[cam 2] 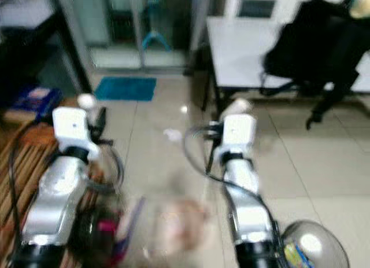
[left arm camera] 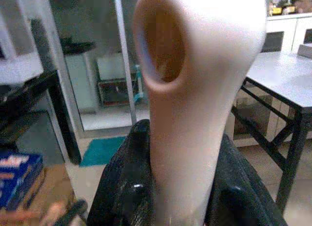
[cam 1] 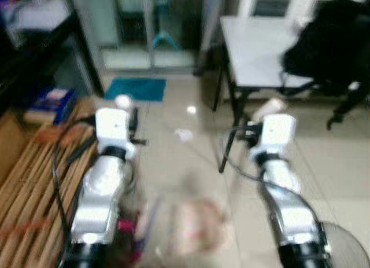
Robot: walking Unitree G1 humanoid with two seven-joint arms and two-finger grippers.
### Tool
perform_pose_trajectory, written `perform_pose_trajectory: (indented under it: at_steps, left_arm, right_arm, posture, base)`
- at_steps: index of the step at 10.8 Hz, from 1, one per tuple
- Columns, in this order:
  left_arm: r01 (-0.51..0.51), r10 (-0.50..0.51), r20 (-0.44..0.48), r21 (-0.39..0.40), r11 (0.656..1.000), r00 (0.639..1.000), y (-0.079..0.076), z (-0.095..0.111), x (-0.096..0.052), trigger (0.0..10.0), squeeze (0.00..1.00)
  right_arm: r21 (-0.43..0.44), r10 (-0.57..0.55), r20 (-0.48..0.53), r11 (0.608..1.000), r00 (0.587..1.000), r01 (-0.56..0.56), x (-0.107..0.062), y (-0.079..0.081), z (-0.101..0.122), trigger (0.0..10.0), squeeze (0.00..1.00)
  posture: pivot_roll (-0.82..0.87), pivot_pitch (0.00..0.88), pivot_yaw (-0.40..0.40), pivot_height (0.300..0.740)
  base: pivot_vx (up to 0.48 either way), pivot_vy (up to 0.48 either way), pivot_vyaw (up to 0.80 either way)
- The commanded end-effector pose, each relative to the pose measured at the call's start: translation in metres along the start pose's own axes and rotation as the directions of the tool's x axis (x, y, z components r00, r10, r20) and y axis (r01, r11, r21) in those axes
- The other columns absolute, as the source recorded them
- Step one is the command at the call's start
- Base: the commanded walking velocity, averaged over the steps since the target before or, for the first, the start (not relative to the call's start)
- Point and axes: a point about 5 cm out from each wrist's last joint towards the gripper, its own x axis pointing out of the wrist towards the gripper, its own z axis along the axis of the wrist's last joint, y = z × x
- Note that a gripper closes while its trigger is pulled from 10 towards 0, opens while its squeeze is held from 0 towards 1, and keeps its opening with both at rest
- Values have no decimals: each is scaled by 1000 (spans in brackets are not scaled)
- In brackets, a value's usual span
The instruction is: Sweep floor
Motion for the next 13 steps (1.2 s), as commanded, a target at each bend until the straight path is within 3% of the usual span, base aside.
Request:
perform_pose_trajectory:
  at_steps: [1,5,9,13]
  left_arm:
    - [33,-33,51,-8,999,998,-10,11,4,10000,0]
    - [20,-21,55,13,1000,998,-5,11,3,10000,0]
    - [26,-27,58,27,999,998,-6,11,2,10000,0]
    - [33,-35,60,33,999,998,-7,11,2,10000,0]
  right_arm:
    - [-21,-31,34,999,999,32,1,-11,8,10000,0]
    - [-8,23,32,1000,999,-23,1,-3,7,10000,0]
    - [-36,21,35,999,999,-20,0,-3,8,10000,0]
    - [-8,-6,42,1000,999,7,1,-5,8,10000,0]
  posture:
    - [-4,35,30,740]
    - [1,39,25,740]
    - [0,42,31,740]
    - [0,27,36,740]
  base:
    - [454,0,-800]
    - [453,0,0]
    - [454,0,-111]
    - [453,0,0]
